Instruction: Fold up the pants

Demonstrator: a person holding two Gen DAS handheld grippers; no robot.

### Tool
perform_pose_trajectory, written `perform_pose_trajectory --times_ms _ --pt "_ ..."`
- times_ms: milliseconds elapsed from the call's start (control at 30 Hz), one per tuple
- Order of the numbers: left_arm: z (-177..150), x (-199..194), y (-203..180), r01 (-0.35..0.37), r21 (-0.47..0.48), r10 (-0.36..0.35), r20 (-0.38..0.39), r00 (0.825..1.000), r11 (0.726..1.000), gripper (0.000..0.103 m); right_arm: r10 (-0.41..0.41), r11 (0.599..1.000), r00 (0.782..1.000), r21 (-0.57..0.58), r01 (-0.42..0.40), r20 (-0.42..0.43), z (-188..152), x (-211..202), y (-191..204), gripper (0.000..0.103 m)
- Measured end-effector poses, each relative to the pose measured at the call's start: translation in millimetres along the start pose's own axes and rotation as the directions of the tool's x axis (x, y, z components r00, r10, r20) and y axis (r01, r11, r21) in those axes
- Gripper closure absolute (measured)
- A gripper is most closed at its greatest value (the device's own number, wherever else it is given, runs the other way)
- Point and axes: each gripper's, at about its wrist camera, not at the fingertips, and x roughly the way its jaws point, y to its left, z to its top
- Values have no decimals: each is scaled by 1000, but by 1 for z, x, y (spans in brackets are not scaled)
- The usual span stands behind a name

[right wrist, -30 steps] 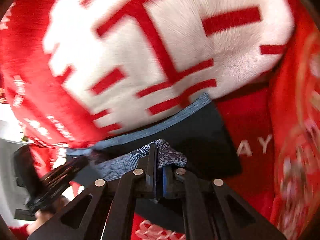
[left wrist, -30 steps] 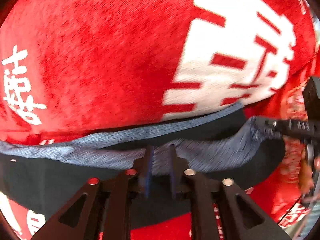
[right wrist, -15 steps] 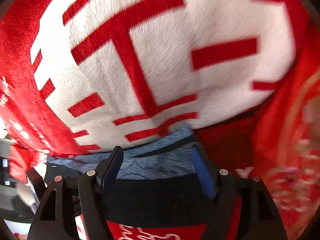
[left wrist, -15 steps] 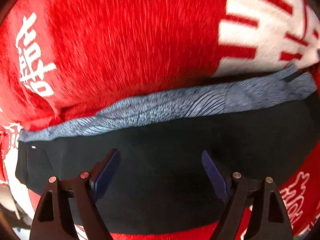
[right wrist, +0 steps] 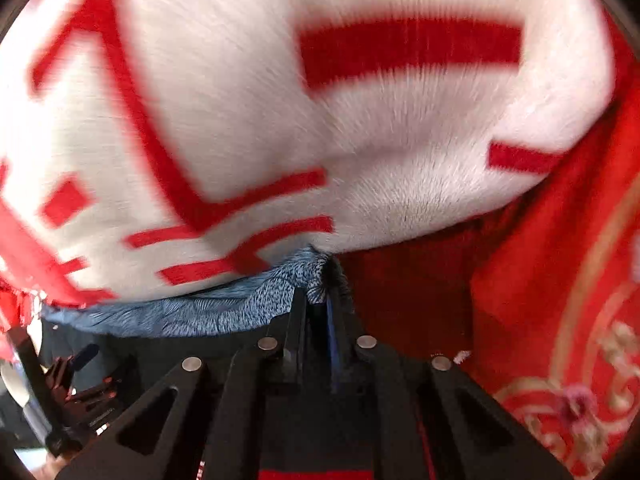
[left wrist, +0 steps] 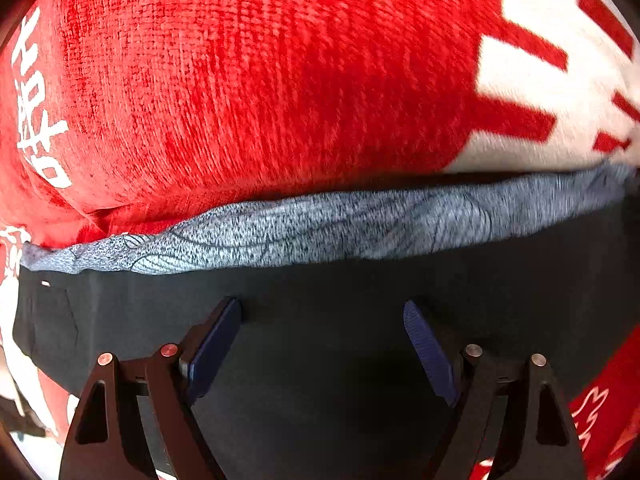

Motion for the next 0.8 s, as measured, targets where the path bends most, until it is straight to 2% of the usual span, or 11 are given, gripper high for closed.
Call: perform_pose_trajectory --times_ms 33,67,100,167,267,333,400,467,600,733,800 --pt "1 -5 6 8 -6 -8 10 1000 1000 19 -9 1000 1000 7 9 -21 -2 4 0 87" --pt "2 -9 11 8 -6 -8 19 1000 1000 19 -4 1000 1000 -2 4 -8 -6 0 0 73" --pt "0 -14 21 5 -2 -5 31 1000 1000 19 10 1000 1000 -17 -10 24 -11 -9 1 52" --pt "-3 -20 39 -15 5 15 39 999 1000 19 17 999 996 -40 -14 84 -23 -28 7 39" --pt "-7 -22 88 -77 -6 77 50 996 997 19 118 989 988 -100 -109 95 -38 -47 28 39" --pt "-5 -20 118 -99 -20 100 51 994 995 19 187 965 980 -202 -169 72 -50 -50 57 39" --pt "-4 -17 142 -117 -24 118 47 992 993 19 236 913 971 -349 -211 30 -64 -46 100 39" --pt "-4 -13 160 -113 -12 113 42 993 994 19 269 841 963 -482 -247 -25 -76 -31 150 39" --pt "-21 -1 195 -113 -39 114 15 993 993 19 320 718 938 -613 -330 -130 -89 -7 228 40" --pt "-52 15 228 -72 -123 71 -11 997 990 19 293 597 937 -730 -333 -187 -88 30 325 40" --pt "-62 24 239 -44 -154 42 -16 999 987 19 260 572 947 -760 -308 -187 -93 48 360 41"
